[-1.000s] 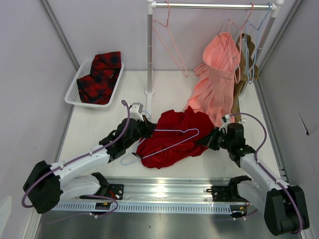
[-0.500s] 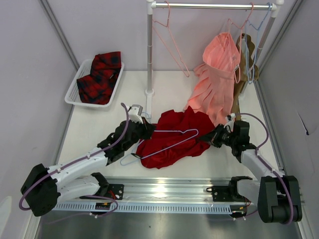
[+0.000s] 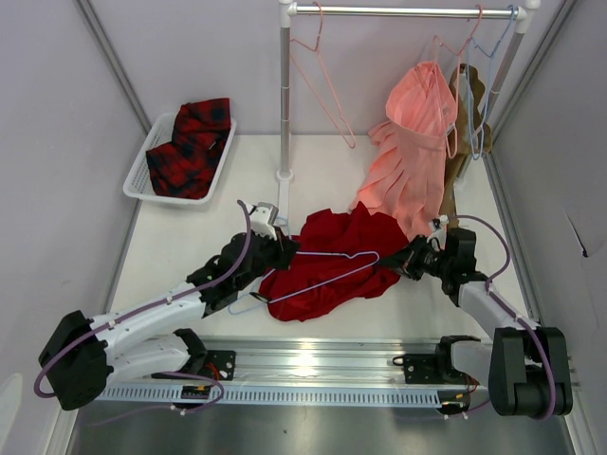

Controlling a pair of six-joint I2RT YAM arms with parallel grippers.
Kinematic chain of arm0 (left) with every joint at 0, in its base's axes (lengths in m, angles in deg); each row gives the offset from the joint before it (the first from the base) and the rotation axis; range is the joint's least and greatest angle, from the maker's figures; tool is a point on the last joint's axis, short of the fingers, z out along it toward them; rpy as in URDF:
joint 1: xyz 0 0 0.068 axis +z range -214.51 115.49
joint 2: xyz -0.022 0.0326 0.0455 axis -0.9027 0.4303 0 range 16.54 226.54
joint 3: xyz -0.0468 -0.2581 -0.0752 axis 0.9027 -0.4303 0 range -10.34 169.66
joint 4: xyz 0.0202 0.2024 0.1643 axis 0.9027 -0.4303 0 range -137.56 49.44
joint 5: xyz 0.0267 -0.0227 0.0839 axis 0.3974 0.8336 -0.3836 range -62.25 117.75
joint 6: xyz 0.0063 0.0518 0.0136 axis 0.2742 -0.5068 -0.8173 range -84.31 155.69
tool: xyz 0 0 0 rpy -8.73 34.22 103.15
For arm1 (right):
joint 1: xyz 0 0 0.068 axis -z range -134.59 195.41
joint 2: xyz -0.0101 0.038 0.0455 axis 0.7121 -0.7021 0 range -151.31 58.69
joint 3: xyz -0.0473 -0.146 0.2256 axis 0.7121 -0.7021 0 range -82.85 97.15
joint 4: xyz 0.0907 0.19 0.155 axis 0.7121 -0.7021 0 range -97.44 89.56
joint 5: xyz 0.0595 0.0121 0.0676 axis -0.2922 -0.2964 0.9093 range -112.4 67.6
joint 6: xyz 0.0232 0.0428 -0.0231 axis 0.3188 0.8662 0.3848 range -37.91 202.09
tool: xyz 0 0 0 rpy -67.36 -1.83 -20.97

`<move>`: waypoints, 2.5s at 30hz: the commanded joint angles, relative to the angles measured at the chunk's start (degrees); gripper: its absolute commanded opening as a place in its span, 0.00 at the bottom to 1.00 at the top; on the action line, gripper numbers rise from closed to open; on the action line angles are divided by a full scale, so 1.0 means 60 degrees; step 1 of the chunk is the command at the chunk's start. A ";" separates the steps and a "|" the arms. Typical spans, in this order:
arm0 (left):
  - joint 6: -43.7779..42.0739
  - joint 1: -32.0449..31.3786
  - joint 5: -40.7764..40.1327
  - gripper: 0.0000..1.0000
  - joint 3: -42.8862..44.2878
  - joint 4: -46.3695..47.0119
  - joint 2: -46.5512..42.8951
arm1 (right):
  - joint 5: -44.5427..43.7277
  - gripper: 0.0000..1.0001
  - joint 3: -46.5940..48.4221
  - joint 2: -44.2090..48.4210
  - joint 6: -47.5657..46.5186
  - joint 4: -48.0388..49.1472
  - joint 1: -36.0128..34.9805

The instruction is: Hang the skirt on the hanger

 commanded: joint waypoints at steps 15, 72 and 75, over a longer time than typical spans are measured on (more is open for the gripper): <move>-0.0383 -0.0149 -0.0799 0.00 -0.0311 -0.0245 -0.0847 | 0.0089 0.00 0.0929 -0.0607 -0.0024 0.0502 0.0389; -0.0794 -0.0223 -0.0212 0.00 0.0201 0.0253 -0.1227 | -0.2005 0.00 0.3609 -0.0740 -0.1722 -0.2309 -0.2408; -0.0823 -0.0223 -0.0271 0.00 0.0318 0.0180 -0.1505 | -0.2166 0.00 0.3974 -0.0651 -0.1899 -0.2690 -0.2570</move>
